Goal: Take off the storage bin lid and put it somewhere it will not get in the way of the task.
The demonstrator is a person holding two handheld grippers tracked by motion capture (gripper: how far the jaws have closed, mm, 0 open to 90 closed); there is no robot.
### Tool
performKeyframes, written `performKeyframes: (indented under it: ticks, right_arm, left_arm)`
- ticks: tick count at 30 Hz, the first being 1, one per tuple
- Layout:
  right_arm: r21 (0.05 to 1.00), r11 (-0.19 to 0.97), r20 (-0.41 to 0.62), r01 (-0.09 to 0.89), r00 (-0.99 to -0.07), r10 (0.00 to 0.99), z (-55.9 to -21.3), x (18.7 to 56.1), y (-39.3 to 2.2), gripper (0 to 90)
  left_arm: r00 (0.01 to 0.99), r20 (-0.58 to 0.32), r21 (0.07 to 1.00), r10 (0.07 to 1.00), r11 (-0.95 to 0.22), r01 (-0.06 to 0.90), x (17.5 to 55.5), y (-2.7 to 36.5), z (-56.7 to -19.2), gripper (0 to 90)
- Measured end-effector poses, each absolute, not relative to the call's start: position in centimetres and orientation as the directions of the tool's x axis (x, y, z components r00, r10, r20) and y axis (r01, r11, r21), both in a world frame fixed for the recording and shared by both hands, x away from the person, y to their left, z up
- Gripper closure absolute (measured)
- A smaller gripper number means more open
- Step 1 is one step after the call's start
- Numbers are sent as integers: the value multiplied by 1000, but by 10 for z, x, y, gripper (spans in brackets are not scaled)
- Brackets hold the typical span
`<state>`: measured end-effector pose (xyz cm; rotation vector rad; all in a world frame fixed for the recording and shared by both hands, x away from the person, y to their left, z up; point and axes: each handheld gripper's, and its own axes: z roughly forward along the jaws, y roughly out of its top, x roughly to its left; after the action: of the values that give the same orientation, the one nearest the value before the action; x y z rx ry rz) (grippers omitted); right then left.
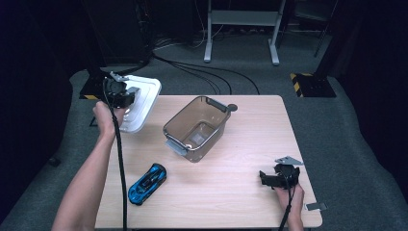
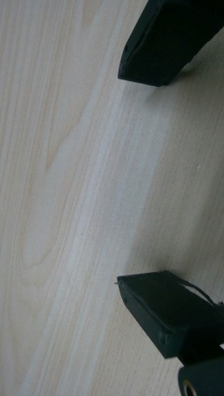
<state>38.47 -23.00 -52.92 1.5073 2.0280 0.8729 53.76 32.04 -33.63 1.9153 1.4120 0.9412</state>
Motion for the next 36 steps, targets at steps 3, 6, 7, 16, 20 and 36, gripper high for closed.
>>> performKeyframes:
  ticks: [3,6,7,16,20,36]
  right_arm:
    - [723,197,6,662,-291,957,-529,385,-230,25]
    - [723,197,5,661,-291,957,-529,385,-230,25]
    - [723,198,5,662,-291,957,-529,385,-230,25]
    - [723,199,4,662,-292,956,-529,385,-230,24]
    - [722,200,2,663,-291,957,-529,385,-230,20]
    - [722,200,2,662,-292,957,-529,385,-230,20]
  left_arm:
    - [172,185,775,968,-251,580,540,328,-352,667]
    - [169,179,757,969,-245,605,543,335,-365,667]
    - [161,169,757,972,-233,611,544,336,-370,666]
    - [142,140,727,980,-199,657,548,345,-402,666]
    - [129,117,720,985,-173,672,549,348,-417,666]
    - [114,89,679,989,-144,720,551,355,-456,666]
